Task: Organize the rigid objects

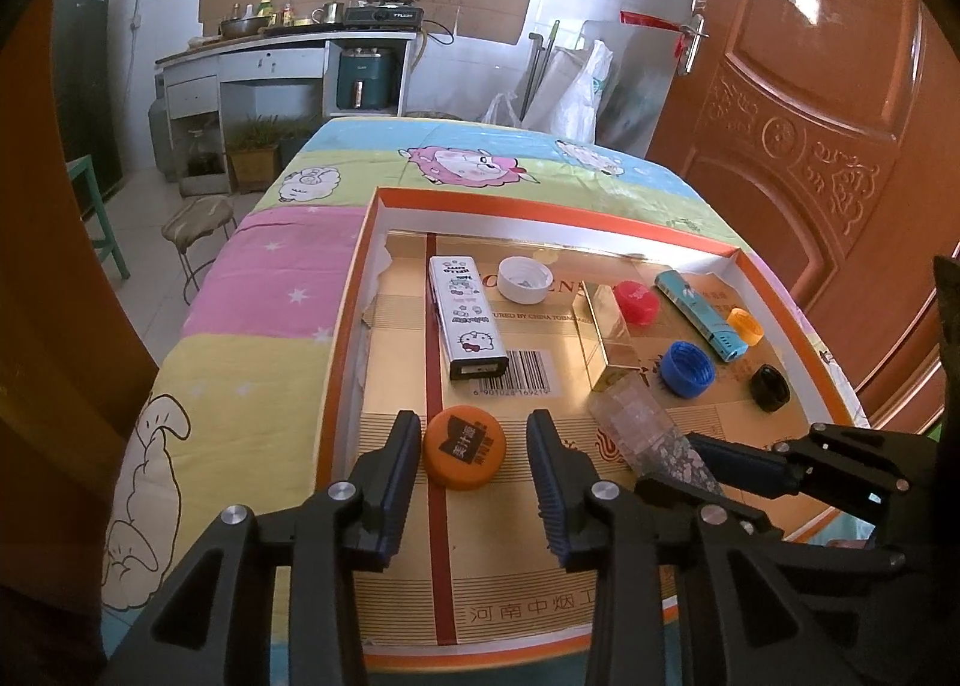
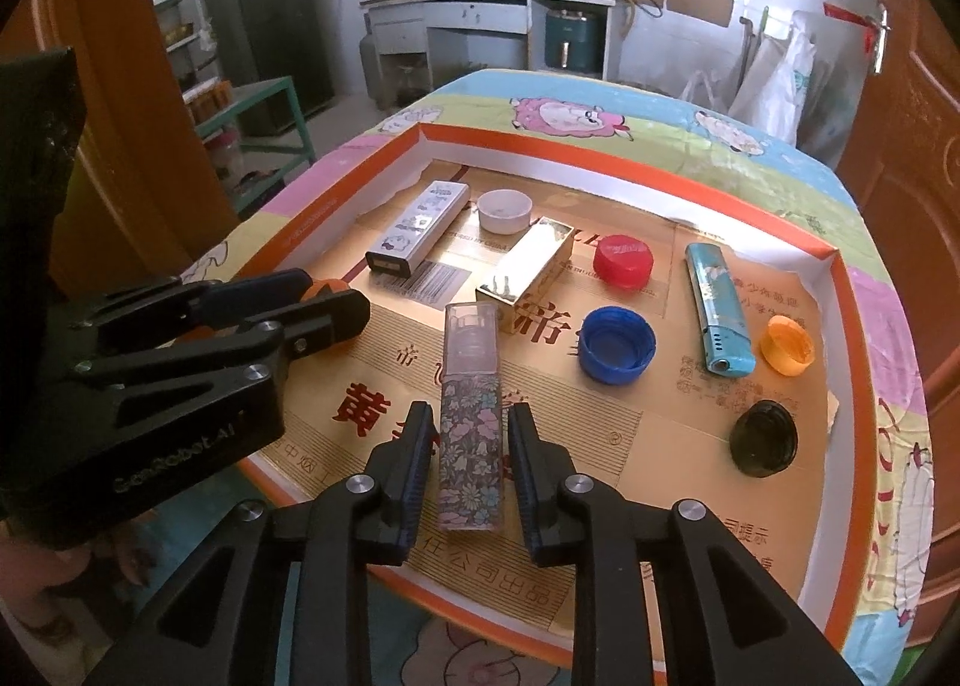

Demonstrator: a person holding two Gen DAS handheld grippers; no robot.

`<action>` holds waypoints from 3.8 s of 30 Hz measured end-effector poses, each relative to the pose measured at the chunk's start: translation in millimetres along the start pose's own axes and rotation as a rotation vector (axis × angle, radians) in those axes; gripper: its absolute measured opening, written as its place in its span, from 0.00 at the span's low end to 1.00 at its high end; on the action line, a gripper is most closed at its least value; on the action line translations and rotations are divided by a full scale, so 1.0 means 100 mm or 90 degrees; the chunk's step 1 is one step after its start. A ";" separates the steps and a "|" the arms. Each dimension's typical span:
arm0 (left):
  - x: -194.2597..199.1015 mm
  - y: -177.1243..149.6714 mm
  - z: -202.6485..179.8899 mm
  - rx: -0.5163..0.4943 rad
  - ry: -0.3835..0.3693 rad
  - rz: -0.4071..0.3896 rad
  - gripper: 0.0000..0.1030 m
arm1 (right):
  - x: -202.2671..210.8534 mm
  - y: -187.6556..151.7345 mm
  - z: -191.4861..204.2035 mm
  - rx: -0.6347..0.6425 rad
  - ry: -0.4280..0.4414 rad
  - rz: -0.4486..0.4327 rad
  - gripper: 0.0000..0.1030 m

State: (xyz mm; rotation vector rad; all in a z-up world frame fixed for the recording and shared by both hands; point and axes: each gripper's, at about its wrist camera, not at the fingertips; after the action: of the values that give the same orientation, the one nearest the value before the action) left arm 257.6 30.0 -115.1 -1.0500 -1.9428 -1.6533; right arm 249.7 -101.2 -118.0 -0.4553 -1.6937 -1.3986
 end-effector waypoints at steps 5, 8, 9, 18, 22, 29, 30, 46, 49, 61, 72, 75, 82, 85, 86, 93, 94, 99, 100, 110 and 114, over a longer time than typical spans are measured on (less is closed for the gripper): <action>0.01 0.01 0.00 0.004 0.003 0.001 0.36 | 0.05 0.01 -0.02 -0.004 -0.004 -0.008 0.26; 0.03 0.01 0.00 0.003 0.005 -0.002 0.36 | 0.10 -0.01 -0.05 -0.009 -0.006 -0.011 0.26; 0.03 0.01 -0.01 0.002 0.005 -0.004 0.36 | 0.11 -0.01 -0.06 -0.010 -0.007 -0.012 0.26; 0.19 0.02 -0.10 -0.011 0.011 -0.022 0.36 | 0.30 -0.06 -0.06 -0.014 -0.003 -0.028 0.26; 0.29 0.01 -0.13 -0.011 0.013 -0.032 0.36 | 0.41 -0.09 -0.04 -0.015 -0.005 -0.039 0.26; 0.53 -0.02 -0.25 -0.020 0.017 -0.053 0.36 | 0.67 -0.16 -0.03 -0.026 -0.017 -0.060 0.26; 0.57 -0.03 -0.27 -0.022 0.017 -0.056 0.36 | 0.70 -0.18 -0.03 -0.027 -0.019 -0.063 0.26; 1.10 -0.26 -0.61 -0.016 0.043 -0.089 0.36 | 1.26 -0.50 -0.05 -0.074 -0.088 -0.106 0.26; 1.22 -0.33 -0.70 -0.016 0.058 -0.100 0.36 | 1.36 -0.58 -0.02 -0.089 -0.110 -0.117 0.26; 1.76 -0.64 -0.99 -0.021 0.162 -0.150 0.36 | 1.96 -0.84 0.11 -0.160 -0.178 -0.184 0.39; 2.29 -0.94 -1.22 -0.057 0.143 -0.207 0.35 | 2.48 -1.12 0.38 -0.154 -0.229 -0.250 0.54; 2.38 -1.00 -1.26 -0.063 0.140 -0.210 0.35 | 2.61 -1.19 0.41 -0.160 -0.243 -0.262 0.60; 2.54 -1.14 -1.31 -0.069 0.144 -0.220 0.35 | 2.77 -1.33 0.50 -0.168 -0.262 -0.274 0.66; 2.61 -1.18 -1.32 -0.068 0.143 -0.225 0.35 | 2.82 -1.38 0.58 -0.161 -0.264 -0.279 0.67; 2.64 -1.19 -1.32 -0.067 0.143 -0.228 0.35 | 2.84 -1.40 0.61 -0.158 -0.266 -0.282 0.67; 2.75 -1.24 -1.27 -0.045 0.140 -0.236 0.36 | 2.95 -1.49 0.63 -0.171 -0.271 -0.293 0.67; 2.76 -1.25 -1.26 -0.043 0.138 -0.236 0.36 | 2.96 -1.51 0.64 -0.172 -0.268 -0.293 0.67; 2.81 -1.29 -1.25 -0.045 0.139 -0.242 0.35 | 2.98 -1.56 0.70 -0.165 -0.264 -0.295 0.67; 2.82 -1.30 -1.25 -0.045 0.139 -0.244 0.35 | 2.98 -1.57 0.71 -0.165 -0.263 -0.297 0.67; 2.87 -1.36 -1.28 -0.051 0.139 -0.251 0.36 | 3.04 -1.60 0.71 -0.176 -0.258 -0.309 0.69; 2.87 -1.39 -1.29 -0.053 0.139 -0.249 0.36 | 3.05 -1.61 0.72 -0.174 -0.258 -0.312 0.69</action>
State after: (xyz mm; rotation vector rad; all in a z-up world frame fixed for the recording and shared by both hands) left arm -53.9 -13.1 24.0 -0.5058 -2.0362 -1.9716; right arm -66.1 -156.2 27.7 -0.5235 -2.0378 -2.0148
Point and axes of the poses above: each gripper's, at about its wrist camera, not at the fingertips, and x roughly against the way its jaws point, z to its left, y to its top, and after that the axes turned 5 degrees about -y, right-handed
